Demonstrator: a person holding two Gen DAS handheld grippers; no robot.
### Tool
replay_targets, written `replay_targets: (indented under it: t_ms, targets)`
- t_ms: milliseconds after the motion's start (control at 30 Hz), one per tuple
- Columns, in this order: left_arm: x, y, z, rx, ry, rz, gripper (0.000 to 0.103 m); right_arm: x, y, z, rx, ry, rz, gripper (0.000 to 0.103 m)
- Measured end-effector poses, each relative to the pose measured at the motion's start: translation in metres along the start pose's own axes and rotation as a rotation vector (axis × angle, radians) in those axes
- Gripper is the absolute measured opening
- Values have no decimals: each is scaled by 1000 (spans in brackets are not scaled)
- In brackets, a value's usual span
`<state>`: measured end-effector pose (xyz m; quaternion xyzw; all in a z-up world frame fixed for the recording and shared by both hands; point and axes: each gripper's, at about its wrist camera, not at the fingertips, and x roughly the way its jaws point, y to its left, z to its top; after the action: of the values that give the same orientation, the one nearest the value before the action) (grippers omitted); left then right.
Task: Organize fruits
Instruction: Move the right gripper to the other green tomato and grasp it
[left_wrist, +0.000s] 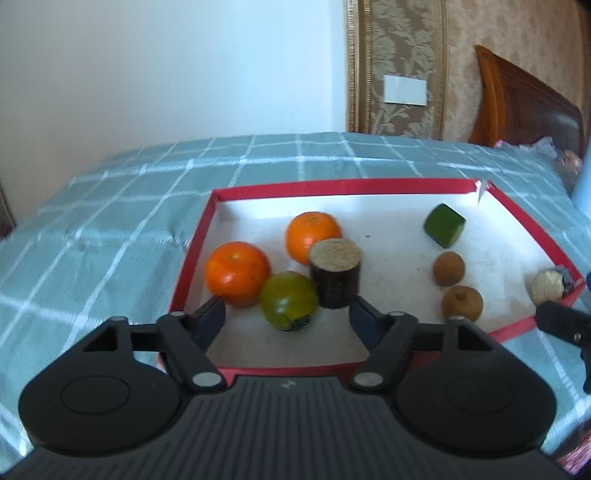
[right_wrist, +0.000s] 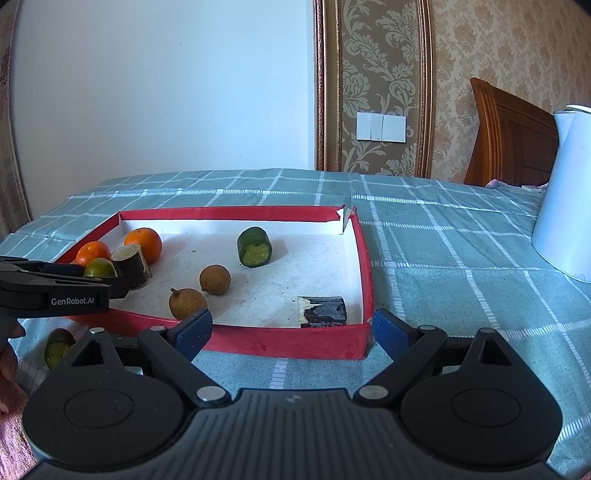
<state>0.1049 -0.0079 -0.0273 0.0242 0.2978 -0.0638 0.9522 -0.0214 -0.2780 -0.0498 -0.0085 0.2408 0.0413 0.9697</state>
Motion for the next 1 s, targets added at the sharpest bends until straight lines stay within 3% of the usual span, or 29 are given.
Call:
replay_targets:
  t_ms: [100,433,667,833,933,1000]
  targets:
    - [-3,8,0,-40,-7,-33,72,0,0,0,-1,0,-1,94]
    - [-12,8,-3,-28,-34,-17,73,1,0,-1,-3,0,0,94]
    - [-35,18,-12,-54,-95,-21,79,0,0,-1,-7,0,3,94]
    - [-50,14,-21,-14,-130,-17,81,0,2,-2,-14,1,-1,94]
    - [-57,10,-28,9,-151,0,90,0,3,-2,-16,0,-2,94]
    - [-59,10,-32,15,-152,7,90,0,3,-2,-17,0,-2,94]
